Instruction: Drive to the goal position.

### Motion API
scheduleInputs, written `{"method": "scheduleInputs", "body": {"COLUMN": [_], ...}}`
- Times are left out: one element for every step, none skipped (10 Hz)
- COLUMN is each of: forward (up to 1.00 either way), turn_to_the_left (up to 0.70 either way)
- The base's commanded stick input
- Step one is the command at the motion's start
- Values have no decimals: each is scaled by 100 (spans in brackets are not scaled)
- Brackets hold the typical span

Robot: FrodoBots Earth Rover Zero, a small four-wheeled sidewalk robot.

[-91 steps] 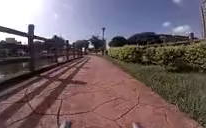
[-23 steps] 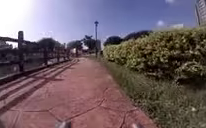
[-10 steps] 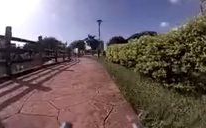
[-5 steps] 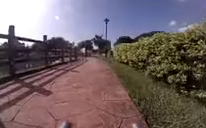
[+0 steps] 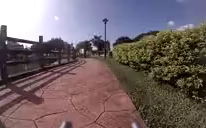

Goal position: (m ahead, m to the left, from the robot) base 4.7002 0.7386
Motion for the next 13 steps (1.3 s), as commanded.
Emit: {"method": "scheduleInputs", "body": {"forward": [50, 50, 50, 50, 50, 50, 50, 50, 50, 50, 50, 50, 50], "turn_to_the_left": [33, 50, 50, 50, 50, 25, 5, 0, 0, 0, 0, 0, 0]}}
